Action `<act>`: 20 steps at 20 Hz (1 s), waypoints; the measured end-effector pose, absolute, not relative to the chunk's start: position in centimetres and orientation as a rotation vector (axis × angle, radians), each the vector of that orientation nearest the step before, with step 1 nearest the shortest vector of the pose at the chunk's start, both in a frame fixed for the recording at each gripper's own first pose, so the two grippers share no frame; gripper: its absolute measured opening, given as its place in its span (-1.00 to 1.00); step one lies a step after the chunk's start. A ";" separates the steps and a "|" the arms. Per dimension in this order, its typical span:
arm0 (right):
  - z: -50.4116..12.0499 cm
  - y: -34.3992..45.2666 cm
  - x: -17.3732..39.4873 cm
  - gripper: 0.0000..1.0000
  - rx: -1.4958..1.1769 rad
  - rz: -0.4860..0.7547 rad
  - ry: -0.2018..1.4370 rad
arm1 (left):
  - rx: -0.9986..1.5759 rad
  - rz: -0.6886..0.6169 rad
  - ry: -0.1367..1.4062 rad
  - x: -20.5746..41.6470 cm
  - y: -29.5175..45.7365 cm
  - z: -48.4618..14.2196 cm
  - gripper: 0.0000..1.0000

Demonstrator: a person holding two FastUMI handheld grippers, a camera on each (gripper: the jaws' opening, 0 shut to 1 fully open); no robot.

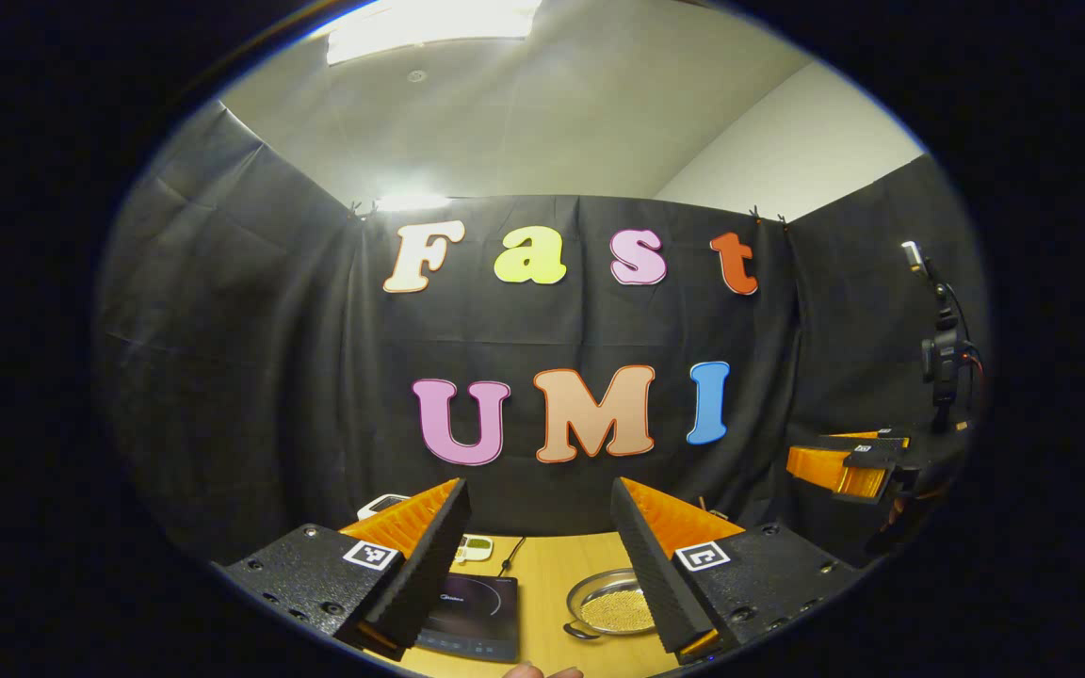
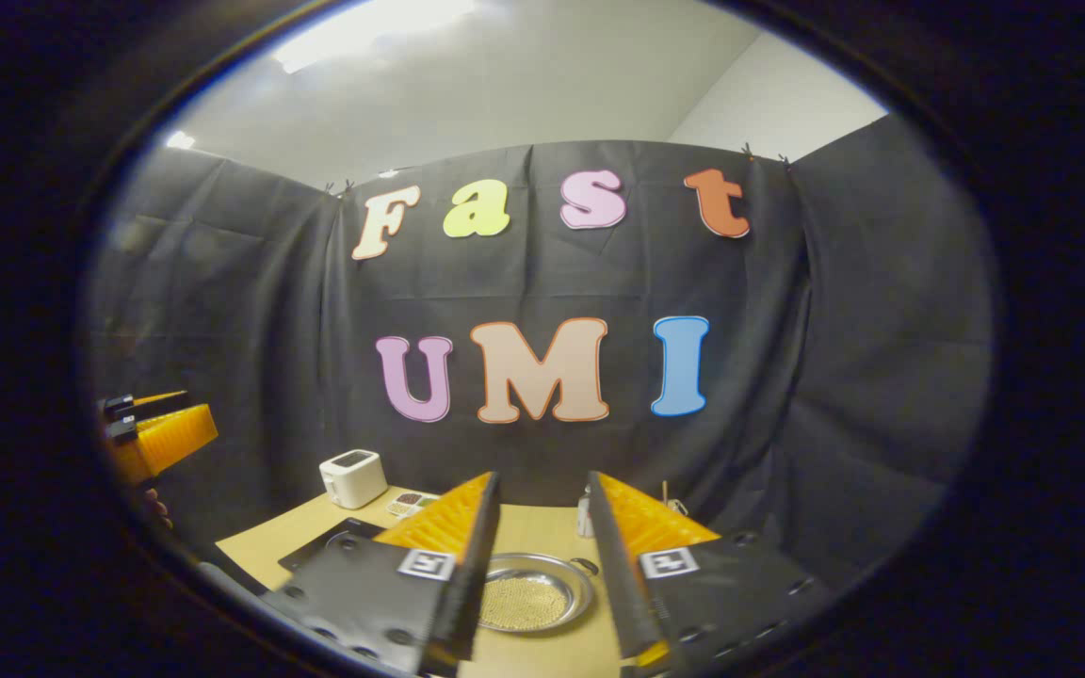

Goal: First push the handle of the pot to place it horizontally, then grasp the pot with both hands and set it on the induction cooktop.

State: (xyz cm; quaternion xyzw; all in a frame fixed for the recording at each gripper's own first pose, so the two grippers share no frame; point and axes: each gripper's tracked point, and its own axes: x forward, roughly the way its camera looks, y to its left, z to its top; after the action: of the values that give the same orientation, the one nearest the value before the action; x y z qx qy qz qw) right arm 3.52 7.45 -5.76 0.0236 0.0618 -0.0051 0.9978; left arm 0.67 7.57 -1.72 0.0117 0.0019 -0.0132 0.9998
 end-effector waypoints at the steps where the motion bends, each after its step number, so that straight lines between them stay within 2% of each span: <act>1: -5.9 8.3 3.4 -0.29 0.036 -0.024 0.121 | 0.029 -0.038 0.004 0.7 8.7 -2.0 0.83; 2: -6.1 9.2 3.4 -0.55 0.020 -0.045 0.123 | 0.028 -0.047 0.001 0.5 9.5 -2.3 0.82; 3: -6.5 9.6 3.8 -0.55 0.006 -0.068 0.136 | 0.023 -0.054 0.013 0.6 10.4 -2.7 0.73; 4: -7.3 10.7 3.6 -0.74 0.003 -0.063 0.147 | 0.018 -0.059 0.028 0.4 11.3 -3.6 0.82; 5: -7.7 11.6 3.4 -0.91 0.002 -0.059 0.157 | 0.010 -0.065 0.030 0.5 12.1 -3.7 0.83; 8: -10.5 13.3 3.8 -0.88 0.045 -0.063 0.243 | 0.015 -0.065 0.037 0.8 13.9 -4.6 0.73; 9: -11.5 13.8 4.1 -0.96 0.079 -0.049 0.262 | 0.020 -0.057 0.041 1.1 14.6 -4.9 0.83; 13: -17.9 15.0 5.6 -0.91 0.174 0.000 0.408 | 0.001 -0.051 0.078 2.6 15.0 -7.2 0.82; 15: -20.3 14.7 6.2 -0.92 0.225 -0.005 0.448 | -0.011 -0.049 0.111 3.4 14.8 -8.7 0.84; 16: -21.6 14.3 6.5 -1.00 0.244 -0.013 0.466 | -0.024 -0.056 0.124 4.1 14.4 -9.1 0.83; 17: -23.0 13.9 6.7 -0.94 0.257 -0.018 0.488 | -0.028 -0.062 0.150 4.7 14.1 -9.8 0.82; 20: -26.7 13.5 7.0 -1.00 0.255 -0.005 0.531 | -0.028 -0.040 0.182 7.0 14.4 -10.8 0.84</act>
State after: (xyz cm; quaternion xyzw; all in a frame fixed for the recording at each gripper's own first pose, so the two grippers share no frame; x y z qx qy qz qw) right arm 7.05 13.47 -26.70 0.1258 0.2617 -0.0023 0.9569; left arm 6.98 14.38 -10.76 -0.0142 0.0908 -0.0197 0.9956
